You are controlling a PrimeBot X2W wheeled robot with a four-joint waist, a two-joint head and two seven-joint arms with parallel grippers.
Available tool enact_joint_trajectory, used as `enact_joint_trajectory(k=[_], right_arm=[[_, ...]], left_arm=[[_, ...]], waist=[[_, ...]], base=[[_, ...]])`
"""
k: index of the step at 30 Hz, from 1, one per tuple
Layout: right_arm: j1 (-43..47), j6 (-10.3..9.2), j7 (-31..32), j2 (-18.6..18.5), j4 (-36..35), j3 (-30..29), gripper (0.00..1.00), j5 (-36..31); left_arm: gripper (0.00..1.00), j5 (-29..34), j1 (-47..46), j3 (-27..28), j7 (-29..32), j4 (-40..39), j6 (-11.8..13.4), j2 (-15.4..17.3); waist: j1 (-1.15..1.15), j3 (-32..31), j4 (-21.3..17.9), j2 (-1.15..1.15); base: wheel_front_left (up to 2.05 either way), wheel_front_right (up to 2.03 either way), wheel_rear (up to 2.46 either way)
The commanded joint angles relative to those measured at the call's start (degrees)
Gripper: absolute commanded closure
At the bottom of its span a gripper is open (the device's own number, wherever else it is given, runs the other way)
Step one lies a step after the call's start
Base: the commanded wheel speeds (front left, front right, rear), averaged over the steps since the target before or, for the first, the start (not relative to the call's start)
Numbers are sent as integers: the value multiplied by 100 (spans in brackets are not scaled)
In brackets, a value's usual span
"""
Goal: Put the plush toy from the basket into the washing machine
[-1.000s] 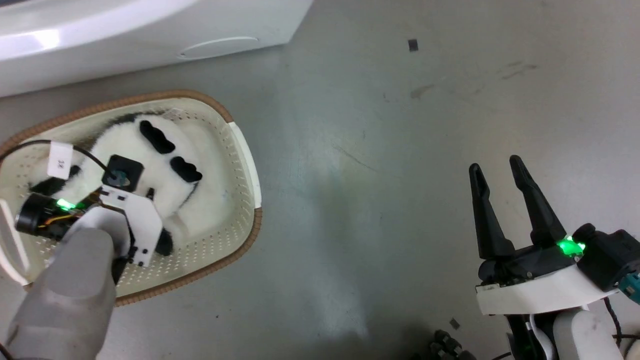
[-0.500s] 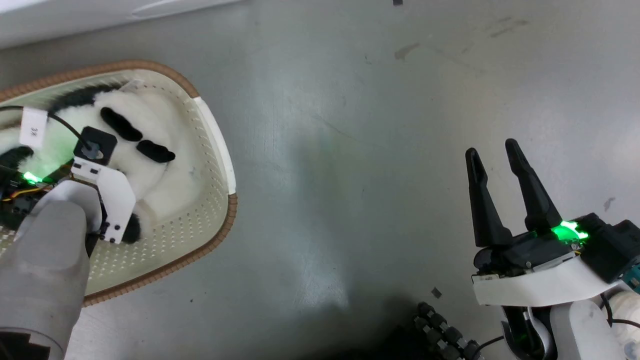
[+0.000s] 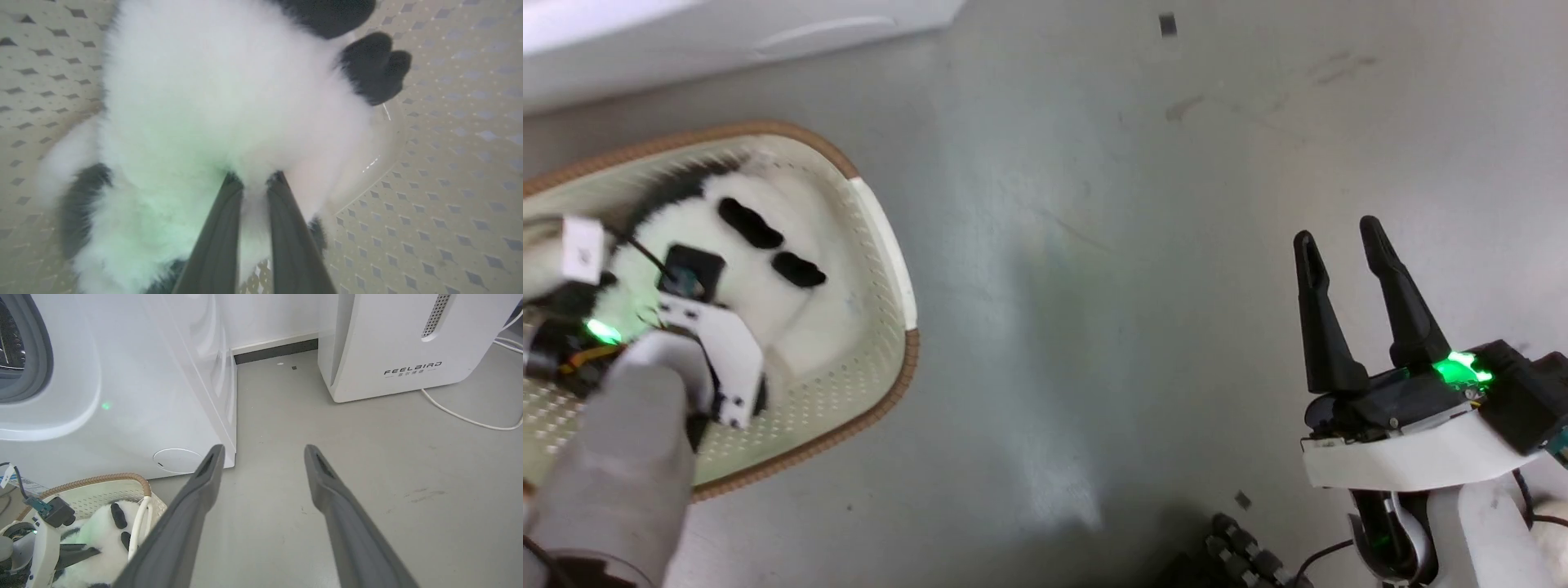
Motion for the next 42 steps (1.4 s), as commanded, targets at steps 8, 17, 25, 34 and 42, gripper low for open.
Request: enact_joint_trajectory(k=[8,17,25,34,42], right_arm=[[203,-5,-26,0,151,-228,0,-354],[518,-5,-26,0,255,-453,0,-623],[845,-5,-26,0,296,-580,0,-770],[1201,-5,-26,0,384,-479,0,-754],[1344,-5,-26,0,364,-430,0,-756]], left_arm=[[100,-334,662,105,-817,21,-29,-481],[100,-557,1334,217,-1103,-583,-6,-851],[100,-462,2569,390,-1109,-2373,284,-910],[100,-179,3797,621,-1110,-4086,567,-886],[100,141,4372,882,-1110,-5395,765,-774]], waist=[[-1,-1230,527,0],[-1,-2194,1012,0],[-1,-2930,1392,0],[-1,-3572,1575,0],[-1,-3779,1598,0]], base=[[0,0,0],[0,0,0],[0,0,0],[0,0,0],[0,0,0]])
